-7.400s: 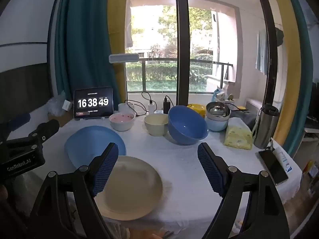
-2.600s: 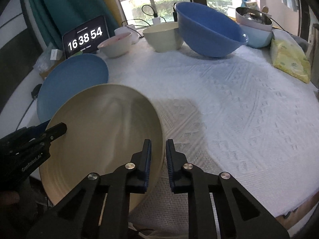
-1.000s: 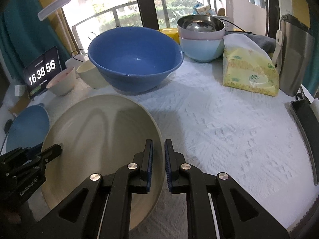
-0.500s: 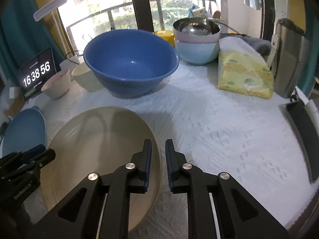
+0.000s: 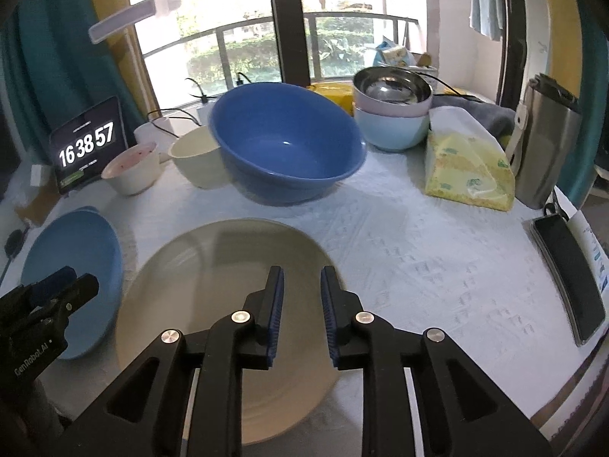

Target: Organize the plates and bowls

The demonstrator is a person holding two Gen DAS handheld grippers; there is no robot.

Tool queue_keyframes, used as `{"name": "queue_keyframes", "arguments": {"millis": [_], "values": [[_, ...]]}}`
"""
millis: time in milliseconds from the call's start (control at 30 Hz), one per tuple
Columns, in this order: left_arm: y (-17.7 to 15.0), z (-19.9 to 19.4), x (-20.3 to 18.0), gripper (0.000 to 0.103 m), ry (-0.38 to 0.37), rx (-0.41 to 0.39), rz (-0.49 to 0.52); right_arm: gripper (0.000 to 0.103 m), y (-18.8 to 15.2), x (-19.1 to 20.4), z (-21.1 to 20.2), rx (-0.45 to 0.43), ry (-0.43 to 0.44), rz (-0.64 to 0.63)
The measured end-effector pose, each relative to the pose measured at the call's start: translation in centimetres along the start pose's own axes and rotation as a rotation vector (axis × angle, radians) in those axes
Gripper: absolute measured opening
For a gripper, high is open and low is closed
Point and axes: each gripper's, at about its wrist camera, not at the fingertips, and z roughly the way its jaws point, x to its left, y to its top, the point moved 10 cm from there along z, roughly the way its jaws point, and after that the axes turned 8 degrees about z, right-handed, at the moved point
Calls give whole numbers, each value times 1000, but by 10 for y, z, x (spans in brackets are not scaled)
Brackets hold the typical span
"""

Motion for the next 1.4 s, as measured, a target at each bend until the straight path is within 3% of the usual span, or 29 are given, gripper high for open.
{"name": "queue_keyframes", "arguments": {"millis": [600, 1400], "values": [[-11, -40, 67, 45, 47, -89, -101, 22, -11, 74, -18, -6, 56, -92], [-33, -51, 156, 45, 177, -93, -212, 23, -23, 154, 6, 44, 114, -201]]}}
